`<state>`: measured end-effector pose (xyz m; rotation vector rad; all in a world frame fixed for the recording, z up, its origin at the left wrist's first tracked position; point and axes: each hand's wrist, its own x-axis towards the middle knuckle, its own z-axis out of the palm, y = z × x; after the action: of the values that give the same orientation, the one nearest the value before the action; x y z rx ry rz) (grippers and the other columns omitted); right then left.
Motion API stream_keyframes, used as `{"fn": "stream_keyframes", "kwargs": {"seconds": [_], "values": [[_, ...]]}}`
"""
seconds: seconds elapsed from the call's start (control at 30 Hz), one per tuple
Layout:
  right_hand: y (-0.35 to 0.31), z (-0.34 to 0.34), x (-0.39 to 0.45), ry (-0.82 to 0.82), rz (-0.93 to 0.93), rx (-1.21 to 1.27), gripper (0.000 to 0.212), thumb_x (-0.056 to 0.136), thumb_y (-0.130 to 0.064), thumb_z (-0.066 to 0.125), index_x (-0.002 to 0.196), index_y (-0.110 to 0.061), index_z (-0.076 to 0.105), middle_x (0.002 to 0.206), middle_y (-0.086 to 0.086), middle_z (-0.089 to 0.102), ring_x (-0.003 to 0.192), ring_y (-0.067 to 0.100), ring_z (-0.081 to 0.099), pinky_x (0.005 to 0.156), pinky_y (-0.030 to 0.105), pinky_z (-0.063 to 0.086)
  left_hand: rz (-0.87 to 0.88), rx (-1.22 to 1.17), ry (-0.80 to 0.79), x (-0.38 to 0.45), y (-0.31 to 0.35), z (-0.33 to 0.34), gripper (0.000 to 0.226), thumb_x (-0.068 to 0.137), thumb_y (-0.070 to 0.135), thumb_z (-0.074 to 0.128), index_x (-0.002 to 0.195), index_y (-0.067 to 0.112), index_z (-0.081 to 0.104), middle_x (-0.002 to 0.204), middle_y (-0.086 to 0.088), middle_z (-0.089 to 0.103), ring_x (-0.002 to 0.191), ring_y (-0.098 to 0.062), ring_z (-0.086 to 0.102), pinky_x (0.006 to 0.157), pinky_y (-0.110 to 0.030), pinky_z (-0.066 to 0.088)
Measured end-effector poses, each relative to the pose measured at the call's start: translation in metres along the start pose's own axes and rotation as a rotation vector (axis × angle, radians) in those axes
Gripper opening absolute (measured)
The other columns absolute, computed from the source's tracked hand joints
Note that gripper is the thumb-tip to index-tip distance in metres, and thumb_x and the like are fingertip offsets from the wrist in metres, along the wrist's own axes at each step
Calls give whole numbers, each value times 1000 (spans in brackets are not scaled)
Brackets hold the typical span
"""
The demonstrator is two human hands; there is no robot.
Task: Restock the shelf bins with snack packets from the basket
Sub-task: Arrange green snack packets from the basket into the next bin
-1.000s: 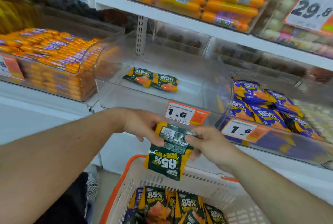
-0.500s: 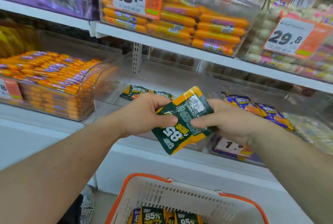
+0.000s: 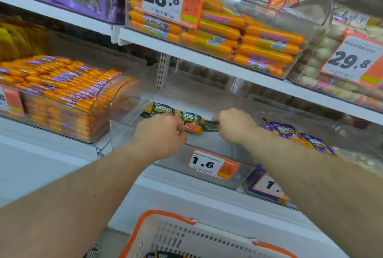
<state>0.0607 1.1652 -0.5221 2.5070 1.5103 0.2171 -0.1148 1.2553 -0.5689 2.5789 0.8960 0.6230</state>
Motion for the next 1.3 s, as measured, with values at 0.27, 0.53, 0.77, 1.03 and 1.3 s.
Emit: {"fn": "stream_keyframes", "kwargs": {"seconds": [0.27,0.53,0.77,1.03,1.3], "values": [[-4,31,21,-512,14,-175,20,90,-17,50,104,-10,62,103,9,63,93,27,60,78,31,51,7,57,-39,-2,0,0,18,95,34,45,82,33,58,92,6,64,85,-20,59,68,-28,41],[-7,43,36,-659,16,-151,50,99,-15,39,149,-9,38,154,12,37,139,28,38,113,40,35,-30,94,-38,-5,9,-1,19,95,35,44,81,30,55,88,4,64,80,-21,56,68,-28,37],[-4,52,45,-670,98,-45,67,101,-17,37,158,-12,2,165,10,9,149,29,17,118,40,25,-6,160,18,-9,12,1,23,96,32,39,86,25,58,72,4,54,69,-22,46,67,-28,31],[-7,43,35,-507,168,131,47,97,-12,42,143,-6,42,147,14,44,129,28,47,99,32,41,65,136,70,-6,12,7,24,95,30,39,81,24,58,70,4,53,72,-23,48,73,-28,31],[-23,22,-37,648,158,437,18,82,-20,54,86,-16,71,86,10,71,88,36,63,72,37,46,526,-136,-14,-26,31,3,24,72,38,45,66,23,62,69,6,63,68,-19,55,66,-35,50]]}}
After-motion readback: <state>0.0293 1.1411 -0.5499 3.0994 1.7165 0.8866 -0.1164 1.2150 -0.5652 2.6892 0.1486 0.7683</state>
